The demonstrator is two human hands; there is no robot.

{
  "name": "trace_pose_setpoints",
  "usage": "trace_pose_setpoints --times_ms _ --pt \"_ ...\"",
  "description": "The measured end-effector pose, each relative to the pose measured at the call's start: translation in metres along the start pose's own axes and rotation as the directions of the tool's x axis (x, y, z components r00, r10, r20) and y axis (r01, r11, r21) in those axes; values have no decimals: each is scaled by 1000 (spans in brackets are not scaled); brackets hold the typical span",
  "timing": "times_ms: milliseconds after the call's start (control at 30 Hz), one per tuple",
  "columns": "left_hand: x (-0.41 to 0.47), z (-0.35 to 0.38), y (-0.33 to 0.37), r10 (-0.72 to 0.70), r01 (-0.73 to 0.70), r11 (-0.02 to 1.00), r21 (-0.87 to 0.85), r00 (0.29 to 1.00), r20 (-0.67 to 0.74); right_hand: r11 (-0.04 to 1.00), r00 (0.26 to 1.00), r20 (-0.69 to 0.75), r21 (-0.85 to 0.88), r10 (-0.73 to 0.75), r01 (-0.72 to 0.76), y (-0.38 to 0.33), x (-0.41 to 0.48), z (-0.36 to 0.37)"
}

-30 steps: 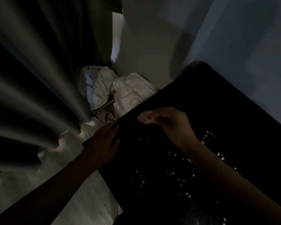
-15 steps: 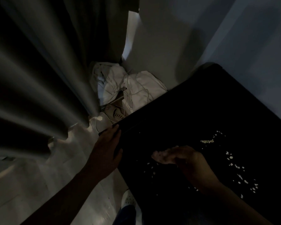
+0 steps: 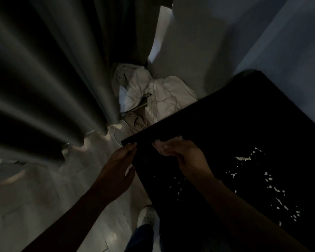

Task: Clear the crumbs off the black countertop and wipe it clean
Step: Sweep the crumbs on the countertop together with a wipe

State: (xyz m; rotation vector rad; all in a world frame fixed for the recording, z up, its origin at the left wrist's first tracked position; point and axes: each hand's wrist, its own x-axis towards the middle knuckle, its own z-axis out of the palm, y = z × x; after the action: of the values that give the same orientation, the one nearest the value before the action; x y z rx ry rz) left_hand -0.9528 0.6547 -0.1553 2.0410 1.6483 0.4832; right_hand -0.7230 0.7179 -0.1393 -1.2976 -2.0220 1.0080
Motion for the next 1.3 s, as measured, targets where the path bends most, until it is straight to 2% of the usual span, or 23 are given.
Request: trace_pose_setpoints --times_ms 100,200,333,433,500,633,767,900,1000,1067,1167,1200,1267,1300 --pt "-4 5 2 -46 45 997 -60 999 -20 990 994 102 -138 45 -31 9 -53 -9" --pt "-5 7 4 -54 53 996 -68 998 -25 991 987 156 -130 37 -16 13 -86 -24" --pt "-7 3 -1 -76 73 994 -79 996 -38 997 996 49 -21 -74 75 1 -72 -26" --pt "-17 -2 -3 -96 93 994 -56 993 -65 985 993 -39 -137 -109 102 -24 -42 -5" --pt "-27 -5 -3 -116 113 992 -47 991 -72 985 993 -44 -139 -113 106 -35 -22 13" --pt "-51 -10 -8 -226 224 974 -33 971 -73 982 993 72 -158 -93 103 -44 6 43" --pt "-65 -19 -13 -311 310 950 -19 947 -82 987 983 148 -103 -105 121 -35 -15 52" --pt "-61 -26 -8 -321 320 947 -35 944 -70 989 962 263 -101 -75 105 -25 -64 34" --pt "-46 -20 6 -247 245 968 -50 968 -39 991 956 288 -101 -56 88 -19 -88 12" --pt "-32 -15 19 -199 198 978 -64 980 -11 988 972 220 -114 -76 103 -18 -95 -4" --pt "-10 -9 38 -137 138 986 -93 990 15 998 999 47 -61 -26 29 -24 -92 -31" --pt "-3 -7 43 -117 119 988 -97 993 25 999 999 -15 -16 -29 28 -25 -88 -42" --pt "10 -4 54 -77 82 991 -105 996 43 999 988 -154 -37 -17 11 -28 -79 -67" --pt "15 -2 59 -60 65 991 -113 997 52 1000 983 -182 8 22 -21 -27 -75 -80"
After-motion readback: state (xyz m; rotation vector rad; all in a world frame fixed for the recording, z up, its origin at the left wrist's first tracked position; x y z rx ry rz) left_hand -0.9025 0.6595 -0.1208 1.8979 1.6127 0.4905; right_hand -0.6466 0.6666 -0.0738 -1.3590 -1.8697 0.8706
